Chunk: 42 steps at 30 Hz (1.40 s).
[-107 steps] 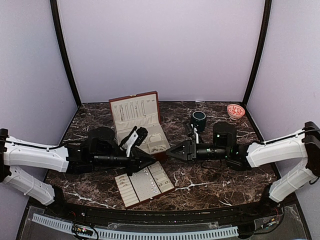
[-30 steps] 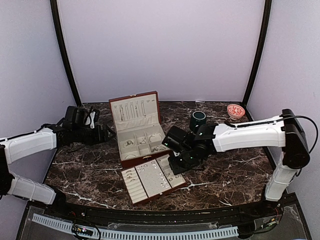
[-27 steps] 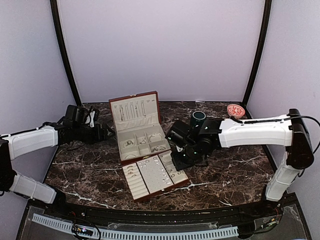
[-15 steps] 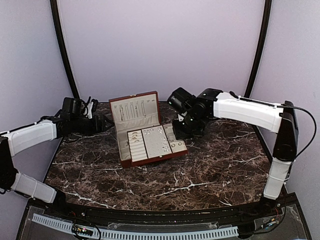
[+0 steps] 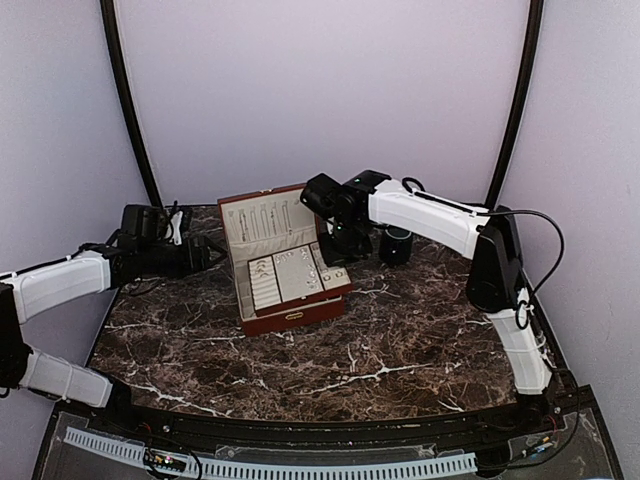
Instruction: Organize the mixed jewelry
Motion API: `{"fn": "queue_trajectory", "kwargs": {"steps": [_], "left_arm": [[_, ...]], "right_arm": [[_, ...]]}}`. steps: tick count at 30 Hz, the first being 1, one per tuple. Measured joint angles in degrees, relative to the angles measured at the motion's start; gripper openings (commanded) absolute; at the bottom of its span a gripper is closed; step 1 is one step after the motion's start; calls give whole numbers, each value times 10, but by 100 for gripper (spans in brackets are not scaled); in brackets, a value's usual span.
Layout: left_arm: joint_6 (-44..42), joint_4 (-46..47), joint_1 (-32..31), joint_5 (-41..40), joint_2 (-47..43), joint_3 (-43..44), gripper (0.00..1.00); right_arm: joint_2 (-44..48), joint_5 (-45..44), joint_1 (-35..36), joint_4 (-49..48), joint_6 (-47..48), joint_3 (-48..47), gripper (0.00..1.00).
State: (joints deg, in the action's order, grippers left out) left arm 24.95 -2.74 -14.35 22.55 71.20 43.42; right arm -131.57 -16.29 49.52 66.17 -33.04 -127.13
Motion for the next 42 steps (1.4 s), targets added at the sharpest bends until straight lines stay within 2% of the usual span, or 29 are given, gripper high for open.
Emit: {"fn": "queue_trajectory", "kwargs": {"steps": [7, 21, 31, 36, 42], "left_arm": [[49, 52, 0, 9, 3, -45, 79], [74, 140, -7, 47, 99, -45, 79], [72, 151, -33, 53, 169, -24, 76], [66, 151, -41, 39, 176, -24, 71], [62, 172, -67, 29, 177, -38, 69]], "right_arm": [[-29, -2, -2, 12, -5, -39, 0], [-69, 14, 7, -9, -5, -54, 0], [-87, 46, 17, -43, -7, -62, 0], [-84, 45, 18, -60, -9, -41, 0], [-30, 30, 25, -103, -26, 63, 0]]}}
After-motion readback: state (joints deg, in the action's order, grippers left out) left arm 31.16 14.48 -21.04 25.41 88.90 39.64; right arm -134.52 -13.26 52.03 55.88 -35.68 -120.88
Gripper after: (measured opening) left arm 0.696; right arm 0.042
